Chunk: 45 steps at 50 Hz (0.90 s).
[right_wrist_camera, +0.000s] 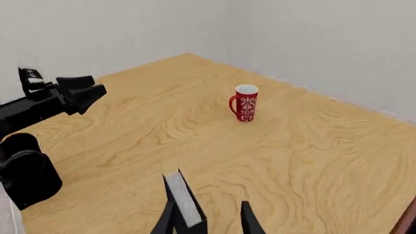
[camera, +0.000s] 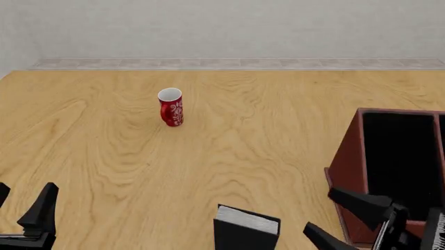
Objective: Pick up the book and place it in the left compartment of the caddy.
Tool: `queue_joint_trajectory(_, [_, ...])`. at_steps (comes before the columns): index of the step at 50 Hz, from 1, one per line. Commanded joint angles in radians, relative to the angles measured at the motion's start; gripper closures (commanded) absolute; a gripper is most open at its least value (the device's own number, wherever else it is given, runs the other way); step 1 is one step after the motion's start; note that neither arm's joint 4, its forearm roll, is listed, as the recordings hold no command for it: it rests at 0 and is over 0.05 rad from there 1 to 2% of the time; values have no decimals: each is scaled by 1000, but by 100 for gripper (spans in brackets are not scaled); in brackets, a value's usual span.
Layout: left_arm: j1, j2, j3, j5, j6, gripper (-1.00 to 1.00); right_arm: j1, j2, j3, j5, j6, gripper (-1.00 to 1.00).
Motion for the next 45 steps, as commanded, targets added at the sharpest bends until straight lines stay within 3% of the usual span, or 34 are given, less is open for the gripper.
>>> queue_joint_trajectory(1, [0, 0, 0, 0, 0, -100, 76, 88, -69, 42, -17, -100])
queue_joint_trajectory(14, [0, 0, 0, 0, 0, -100, 119, 184, -128, 125, -35, -100])
queue_joint_trajectory(30, [0, 0, 0, 0, 0, -100, 156, 370, -204, 147, -51, -100])
queue_joint_trajectory(45, [0, 0, 0, 0, 0, -100, 115, 433, -240, 239, -123, -100])
